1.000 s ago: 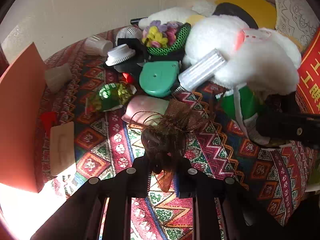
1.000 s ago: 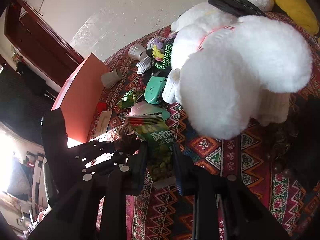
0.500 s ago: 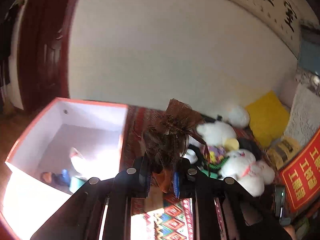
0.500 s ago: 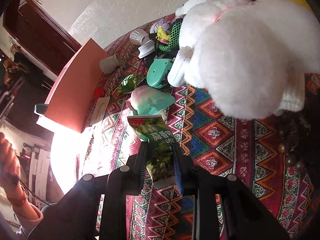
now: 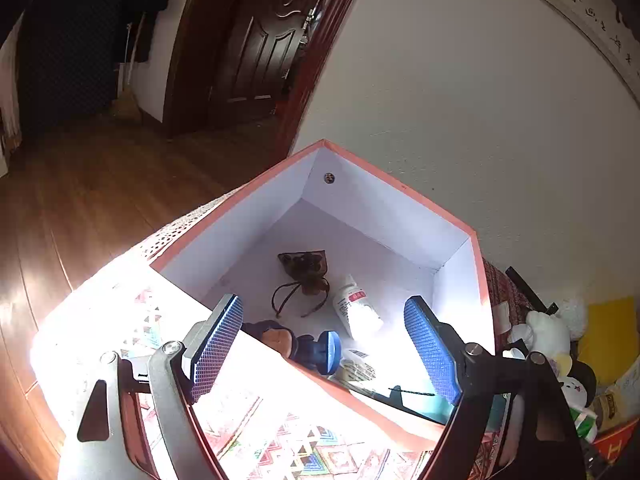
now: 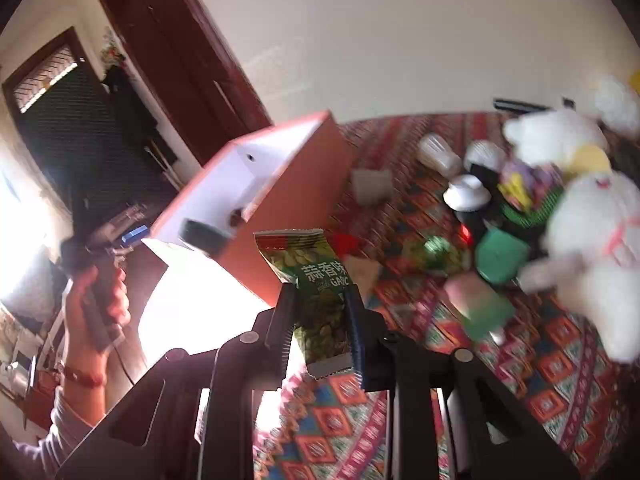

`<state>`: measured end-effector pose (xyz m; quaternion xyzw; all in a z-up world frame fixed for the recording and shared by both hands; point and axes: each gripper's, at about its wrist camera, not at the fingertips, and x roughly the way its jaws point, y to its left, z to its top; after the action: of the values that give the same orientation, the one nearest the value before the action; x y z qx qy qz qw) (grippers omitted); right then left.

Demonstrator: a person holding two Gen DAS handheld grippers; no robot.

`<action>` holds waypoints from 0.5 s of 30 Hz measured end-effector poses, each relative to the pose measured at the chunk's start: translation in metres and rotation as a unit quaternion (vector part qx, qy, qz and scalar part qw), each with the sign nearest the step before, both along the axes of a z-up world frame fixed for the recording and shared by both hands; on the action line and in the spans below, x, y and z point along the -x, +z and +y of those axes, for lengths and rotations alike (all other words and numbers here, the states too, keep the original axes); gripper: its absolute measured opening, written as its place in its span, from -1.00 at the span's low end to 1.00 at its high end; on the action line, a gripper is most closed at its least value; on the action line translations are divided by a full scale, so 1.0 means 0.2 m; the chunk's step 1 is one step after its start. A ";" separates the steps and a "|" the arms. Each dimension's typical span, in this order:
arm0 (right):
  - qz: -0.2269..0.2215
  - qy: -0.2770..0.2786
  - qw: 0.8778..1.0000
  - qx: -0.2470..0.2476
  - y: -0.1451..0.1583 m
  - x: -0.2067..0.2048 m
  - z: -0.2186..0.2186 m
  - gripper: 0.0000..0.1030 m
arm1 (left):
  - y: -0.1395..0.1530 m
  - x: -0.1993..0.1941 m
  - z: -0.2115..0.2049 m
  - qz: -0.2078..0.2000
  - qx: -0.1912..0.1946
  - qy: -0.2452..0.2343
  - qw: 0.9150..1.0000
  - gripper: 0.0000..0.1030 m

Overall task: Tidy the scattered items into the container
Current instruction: 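Drop the brown pouch into the box with the left gripper while the right drops the snack bag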

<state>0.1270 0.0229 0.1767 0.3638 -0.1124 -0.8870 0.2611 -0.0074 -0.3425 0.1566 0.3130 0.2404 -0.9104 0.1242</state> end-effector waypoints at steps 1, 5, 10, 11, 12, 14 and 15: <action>0.019 0.011 1.000 0.003 0.08 0.03 -0.10 -0.56 | 0.00 -0.02 -0.02 0.000 0.000 0.004 1.000 0.61; 0.088 0.041 0.995 0.003 0.39 0.18 -0.46 -0.55 | 0.00 -0.05 -0.06 0.001 0.002 0.015 1.000 0.61; 0.140 0.030 0.989 -0.020 0.63 0.34 -0.79 0.60 | 0.03 -0.09 -0.11 0.007 0.005 0.025 1.000 0.61; 0.149 0.024 0.988 -0.028 0.67 0.33 -0.82 0.60 | 0.03 -0.09 -0.11 0.009 0.004 0.026 1.000 0.61; 0.154 0.024 0.987 -0.032 0.70 0.33 -0.84 0.60 | 0.04 -0.09 -0.11 0.011 0.002 0.025 1.000 0.61; 0.165 0.024 0.986 -0.032 0.74 0.29 -0.81 0.60 | 0.05 -0.10 -0.11 0.017 0.000 0.023 1.000 0.61; 0.170 0.019 0.985 -0.035 0.74 0.26 -0.78 0.60 | 0.06 -0.09 -0.10 0.020 0.000 0.021 1.000 0.61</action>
<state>0.0749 -0.1323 0.3254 0.2190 -0.0286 -0.9340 0.2809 0.0115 -0.3629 0.1691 0.2895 0.2493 -0.9137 0.1385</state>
